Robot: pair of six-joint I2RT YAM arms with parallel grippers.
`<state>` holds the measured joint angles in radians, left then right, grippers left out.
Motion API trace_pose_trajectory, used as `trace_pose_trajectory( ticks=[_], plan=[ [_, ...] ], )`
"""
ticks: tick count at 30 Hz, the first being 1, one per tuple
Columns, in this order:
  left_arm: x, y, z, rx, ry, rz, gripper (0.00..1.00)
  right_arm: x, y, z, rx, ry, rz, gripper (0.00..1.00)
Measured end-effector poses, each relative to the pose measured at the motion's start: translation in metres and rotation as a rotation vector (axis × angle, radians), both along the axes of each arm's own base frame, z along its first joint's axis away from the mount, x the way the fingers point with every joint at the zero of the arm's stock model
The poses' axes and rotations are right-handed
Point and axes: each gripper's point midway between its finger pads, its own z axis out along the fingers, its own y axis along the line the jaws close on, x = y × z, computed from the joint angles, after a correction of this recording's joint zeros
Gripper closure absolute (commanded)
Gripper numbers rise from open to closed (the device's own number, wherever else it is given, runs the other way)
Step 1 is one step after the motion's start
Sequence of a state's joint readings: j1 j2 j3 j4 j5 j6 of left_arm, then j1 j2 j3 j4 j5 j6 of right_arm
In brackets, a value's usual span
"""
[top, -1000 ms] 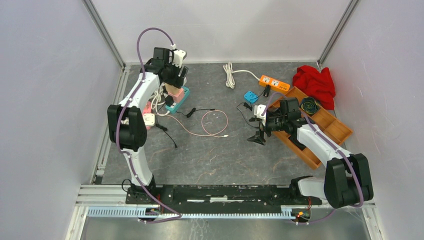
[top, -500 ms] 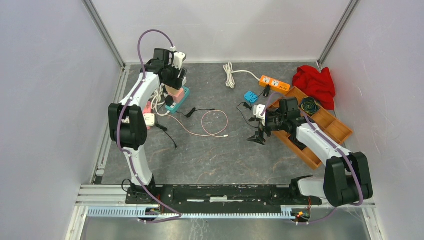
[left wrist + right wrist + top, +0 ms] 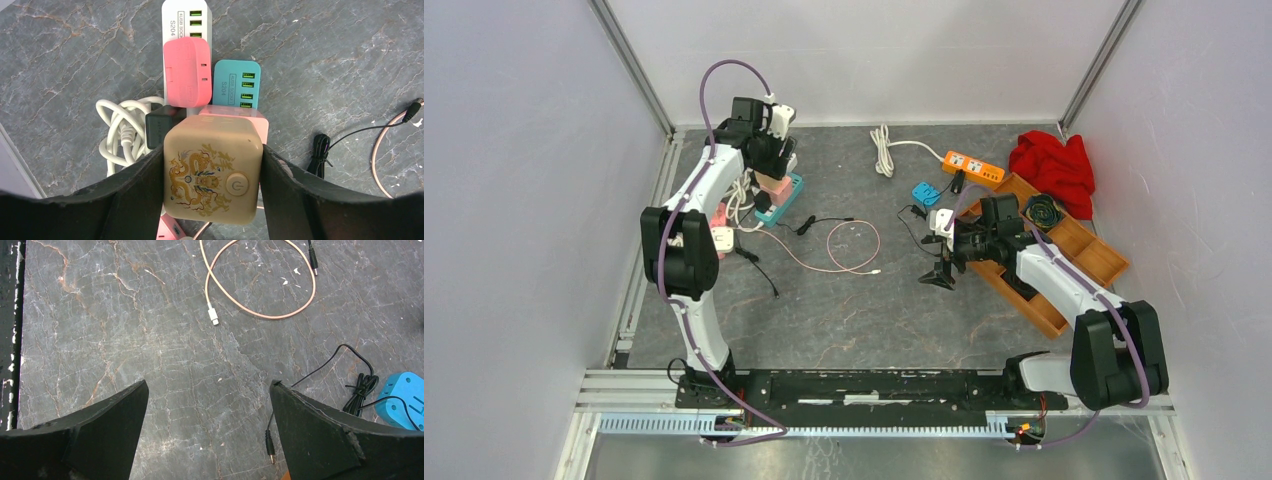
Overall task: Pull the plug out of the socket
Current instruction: Remove the plug from the socket.
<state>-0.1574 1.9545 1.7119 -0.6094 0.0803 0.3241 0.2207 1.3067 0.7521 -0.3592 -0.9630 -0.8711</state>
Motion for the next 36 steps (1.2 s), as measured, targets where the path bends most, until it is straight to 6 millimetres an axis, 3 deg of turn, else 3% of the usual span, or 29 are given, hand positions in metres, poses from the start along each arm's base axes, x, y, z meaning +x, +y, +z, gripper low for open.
trace_pose_trajectory(
  ticks=[3, 6, 11, 25, 36],
  plan=[
    [0.000, 0.000, 0.000, -0.001, 0.002, -0.001, 0.42, 0.000, 0.000, 0.000, -0.001, 0.000, 0.003, 0.02],
    [-0.001, -0.001, 0.000, -0.004, 0.003, -0.003, 0.72, 0.000, 0.000, 0.000, -0.002, -0.002, 0.005, 0.02],
    [-0.002, -0.001, 0.001, -0.011, 0.013, 0.000, 0.98, -0.002, 0.000, -0.002, -0.005, 0.005, 0.007, 0.02],
    [0.002, -0.021, 0.011, -0.125, 0.018, 0.021, 0.98, 0.000, 0.000, 0.002, -0.006, -0.002, 0.010, 0.02],
    [0.009, -0.090, 0.030, -0.180, -0.086, -0.109, 0.98, 0.000, 0.000, 0.001, -0.007, -0.007, 0.013, 0.02]
  ],
)
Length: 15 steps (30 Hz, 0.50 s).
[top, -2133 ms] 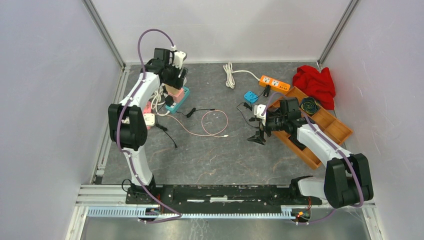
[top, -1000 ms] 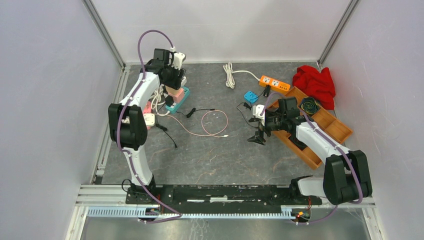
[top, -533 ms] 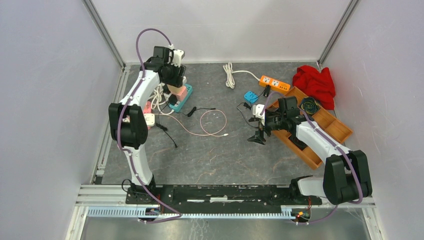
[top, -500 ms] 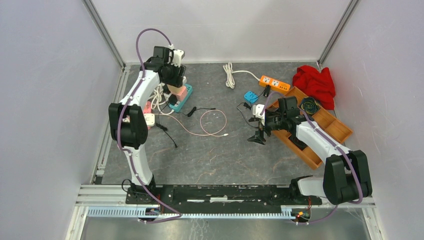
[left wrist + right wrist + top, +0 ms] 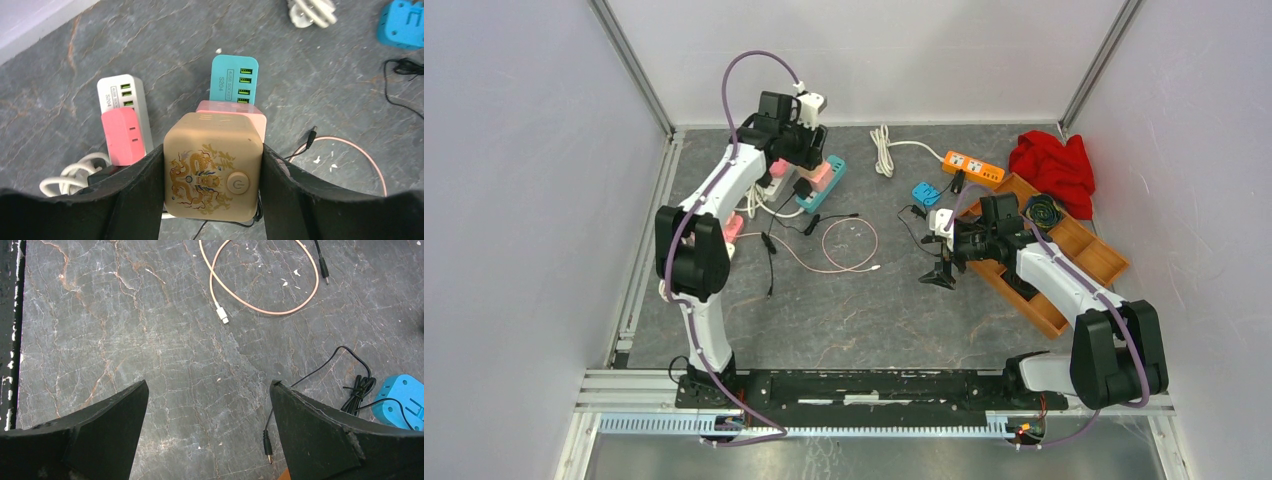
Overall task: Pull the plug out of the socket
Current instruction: Remove the plug from the socket.
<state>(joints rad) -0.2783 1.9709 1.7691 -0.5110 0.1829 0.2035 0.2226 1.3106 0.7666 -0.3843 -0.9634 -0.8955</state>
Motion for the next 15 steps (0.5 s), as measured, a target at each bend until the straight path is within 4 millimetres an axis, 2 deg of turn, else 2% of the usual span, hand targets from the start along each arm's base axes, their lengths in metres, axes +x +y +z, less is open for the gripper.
trace_pose_trajectory(
  ticks=[7, 11, 15],
  plan=[
    [-0.004, -0.029, 0.006, -0.021, -0.030, -0.055, 0.98, -0.001, 0.000, 0.000, -0.002, -0.002, 0.005, 0.02],
    [-0.006, -0.032, 0.013, -0.033, -0.039, -0.057, 0.98, -0.002, 0.000, 0.000, -0.003, 0.003, 0.007, 0.02],
    [-0.008, -0.033, 0.031, -0.075, -0.057, -0.029, 0.98, -0.002, 0.000, 0.000, -0.005, 0.003, 0.009, 0.02]
  ],
)
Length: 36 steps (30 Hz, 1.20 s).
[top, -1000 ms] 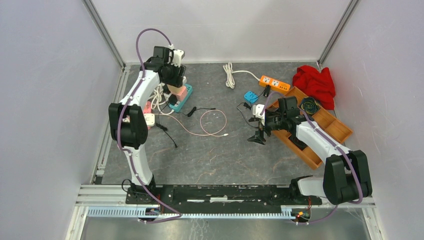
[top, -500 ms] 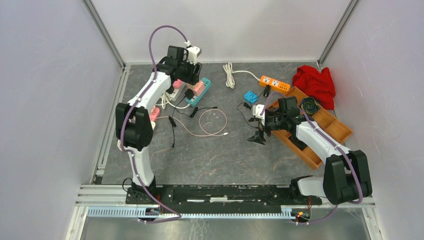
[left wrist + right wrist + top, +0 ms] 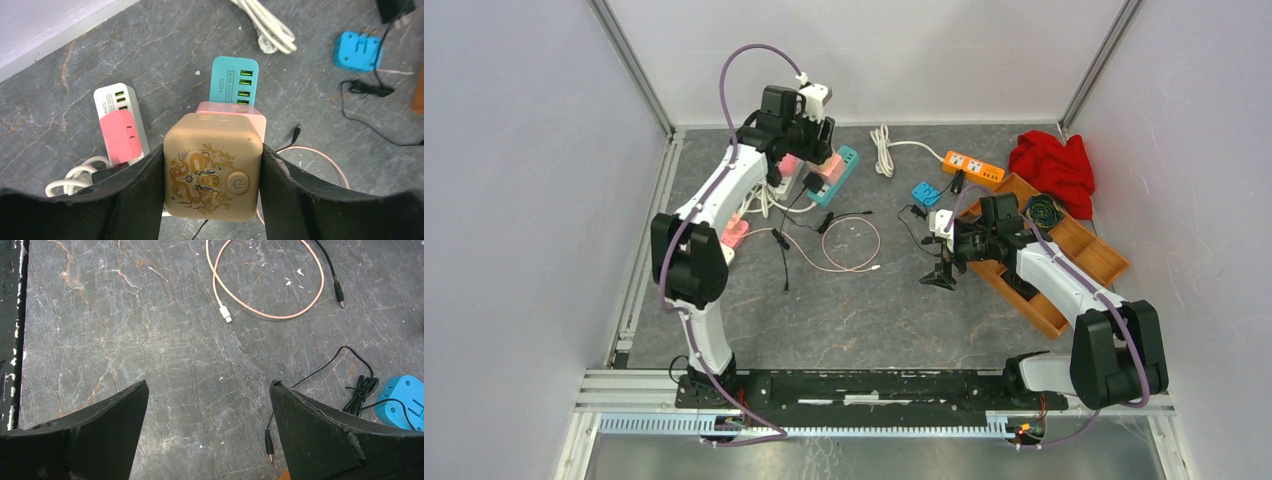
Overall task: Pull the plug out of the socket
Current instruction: Remove the plug from the socket.
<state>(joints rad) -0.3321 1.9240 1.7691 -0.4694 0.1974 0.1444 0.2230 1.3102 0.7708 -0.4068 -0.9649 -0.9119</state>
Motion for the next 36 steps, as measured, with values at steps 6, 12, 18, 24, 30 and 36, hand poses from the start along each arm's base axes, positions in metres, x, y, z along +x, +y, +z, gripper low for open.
trace_pose_trajectory(
  ticks=[6, 12, 18, 24, 30, 36],
  plan=[
    [-0.013, -0.009, 0.034, -0.119, -0.011, 0.013, 0.98, 0.000, 0.000, 0.000, 0.000, -0.002, 0.001, 0.02],
    [-0.036, -0.019, 0.034, -0.188, 0.032, -0.006, 0.98, 0.000, 0.000, 0.000, 0.000, -0.003, 0.001, 0.02],
    [-0.075, -0.019, 0.001, -0.193, 0.123, -0.017, 0.98, -0.001, 0.001, 0.002, 0.012, 0.004, 0.005, 0.02],
    [-0.114, -0.012, -0.012, -0.214, 0.159, -0.034, 0.98, -0.004, 0.012, 0.014, 0.096, 0.039, 0.018, 0.02],
    [-0.131, -0.023, -0.021, -0.240, 0.191, -0.081, 0.98, -0.009, 0.020, 0.013, 0.197, 0.051, -0.019, 0.02],
    [-0.145, -0.042, -0.031, -0.253, 0.249, -0.112, 0.98, -0.034, 0.032, 0.002, 0.254, -0.080, -0.031, 0.02]
  ],
)
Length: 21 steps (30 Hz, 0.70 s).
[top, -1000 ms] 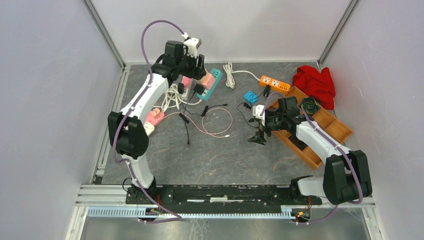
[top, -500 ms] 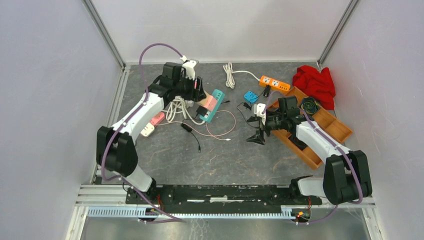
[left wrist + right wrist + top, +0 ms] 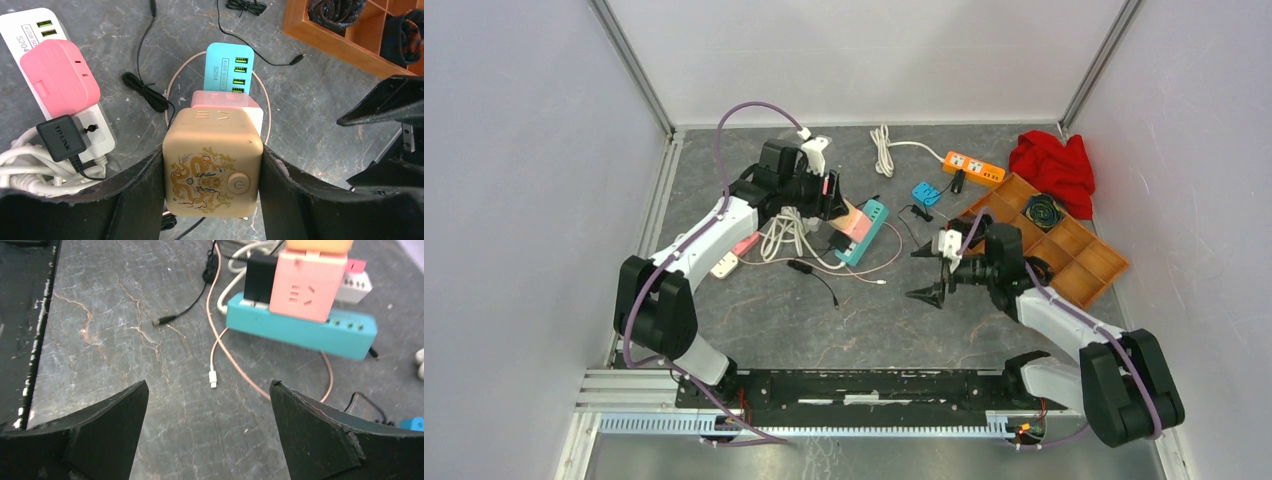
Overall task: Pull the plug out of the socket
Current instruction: Remove the plug from the socket.
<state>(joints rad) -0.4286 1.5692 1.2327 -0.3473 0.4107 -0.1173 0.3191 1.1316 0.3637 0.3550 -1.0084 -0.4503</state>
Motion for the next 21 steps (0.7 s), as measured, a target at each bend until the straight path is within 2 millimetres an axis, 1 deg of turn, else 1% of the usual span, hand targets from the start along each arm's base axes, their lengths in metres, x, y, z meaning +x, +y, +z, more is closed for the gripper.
trace_pose_trajectory(
  ticks=[3, 7, 10, 13, 16, 21],
  plan=[
    [-0.003, -0.004, -0.008, -0.007, 0.041, 0.004, 0.98, -0.001, 0.012, 0.004, 0.010, -0.111, -0.004, 0.02],
    [-0.006, -0.005, -0.019, -0.006, 0.086, 0.017, 0.98, 0.009, 0.031, 0.026, 0.040, -0.242, -0.032, 0.02],
    [-0.010, -0.007, -0.026, -0.010, 0.111, 0.025, 0.98, 0.023, 0.044, 0.044, 0.071, -0.283, -0.080, 0.02],
    [-0.011, -0.008, -0.030, -0.024, 0.128, 0.041, 0.98, 0.033, 0.056, 0.055, 0.099, -0.285, -0.127, 0.02],
    [-0.013, -0.011, -0.030, -0.030, 0.139, 0.043, 0.98, 0.040, 0.060, 0.052, 0.103, -0.256, -0.182, 0.02],
    [-0.022, -0.020, -0.031, -0.037, 0.159, 0.029, 0.98, 0.053, 0.060, 0.030, 0.078, -0.178, -0.284, 0.02]
  ],
)
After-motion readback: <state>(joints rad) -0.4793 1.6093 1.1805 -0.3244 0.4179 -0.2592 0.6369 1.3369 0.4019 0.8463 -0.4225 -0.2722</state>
